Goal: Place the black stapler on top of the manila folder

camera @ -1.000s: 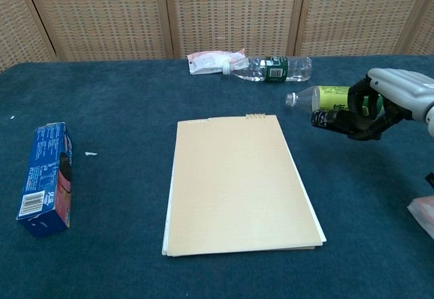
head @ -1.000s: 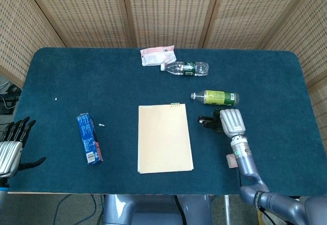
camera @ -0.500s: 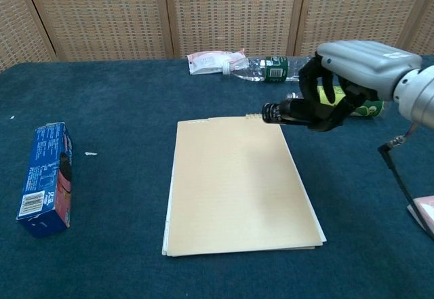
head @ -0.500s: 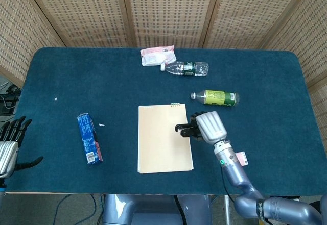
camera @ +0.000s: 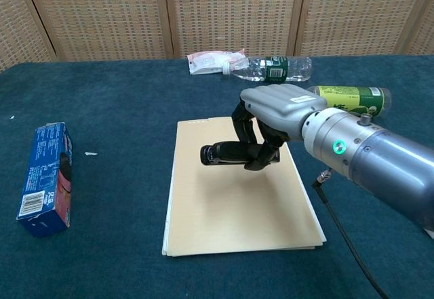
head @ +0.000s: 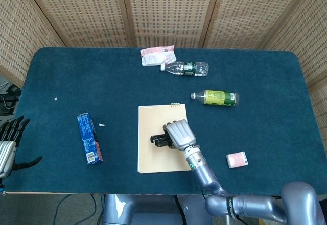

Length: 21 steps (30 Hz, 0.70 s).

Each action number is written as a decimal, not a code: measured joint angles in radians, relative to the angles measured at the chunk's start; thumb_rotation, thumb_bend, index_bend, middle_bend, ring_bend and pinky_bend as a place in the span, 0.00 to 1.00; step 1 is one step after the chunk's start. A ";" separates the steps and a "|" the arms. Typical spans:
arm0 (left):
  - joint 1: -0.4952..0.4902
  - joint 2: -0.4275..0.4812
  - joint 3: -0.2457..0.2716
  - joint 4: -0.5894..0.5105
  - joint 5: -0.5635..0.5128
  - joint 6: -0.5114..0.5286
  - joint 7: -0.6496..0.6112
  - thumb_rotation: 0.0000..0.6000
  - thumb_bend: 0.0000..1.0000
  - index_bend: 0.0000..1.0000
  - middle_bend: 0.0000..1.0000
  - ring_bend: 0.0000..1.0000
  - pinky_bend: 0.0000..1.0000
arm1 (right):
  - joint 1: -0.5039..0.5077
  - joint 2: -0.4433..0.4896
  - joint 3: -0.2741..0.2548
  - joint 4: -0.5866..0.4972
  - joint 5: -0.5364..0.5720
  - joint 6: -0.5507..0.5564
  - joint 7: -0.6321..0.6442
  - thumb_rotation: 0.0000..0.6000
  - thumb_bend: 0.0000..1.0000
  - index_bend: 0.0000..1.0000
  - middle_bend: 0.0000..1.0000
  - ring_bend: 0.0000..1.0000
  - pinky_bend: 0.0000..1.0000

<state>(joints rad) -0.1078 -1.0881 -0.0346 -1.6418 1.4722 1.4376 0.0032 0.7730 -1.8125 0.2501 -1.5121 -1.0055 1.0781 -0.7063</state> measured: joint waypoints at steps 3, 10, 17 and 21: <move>-0.001 0.000 0.000 0.004 -0.001 -0.003 -0.007 1.00 0.00 0.00 0.00 0.00 0.00 | 0.018 -0.026 0.006 0.042 0.016 -0.009 -0.009 1.00 0.41 0.81 0.67 0.60 0.72; -0.006 0.000 -0.001 0.014 -0.009 -0.018 -0.025 1.00 0.00 0.00 0.00 0.00 0.00 | 0.046 -0.085 0.010 0.106 0.070 -0.026 -0.024 1.00 0.41 0.76 0.63 0.57 0.72; -0.004 -0.001 -0.004 0.016 -0.008 -0.009 -0.029 1.00 0.00 0.00 0.00 0.00 0.00 | 0.053 -0.102 0.006 0.112 0.076 -0.023 -0.018 1.00 0.23 0.33 0.16 0.12 0.39; -0.004 -0.002 -0.003 0.018 -0.008 -0.010 -0.026 1.00 0.00 0.00 0.00 0.00 0.00 | 0.055 -0.085 0.012 0.083 0.088 -0.008 -0.049 1.00 0.17 0.16 0.01 0.00 0.26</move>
<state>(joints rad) -0.1114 -1.0905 -0.0374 -1.6235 1.4638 1.4273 -0.0231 0.8280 -1.8975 0.2621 -1.4290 -0.9179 1.0703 -0.7551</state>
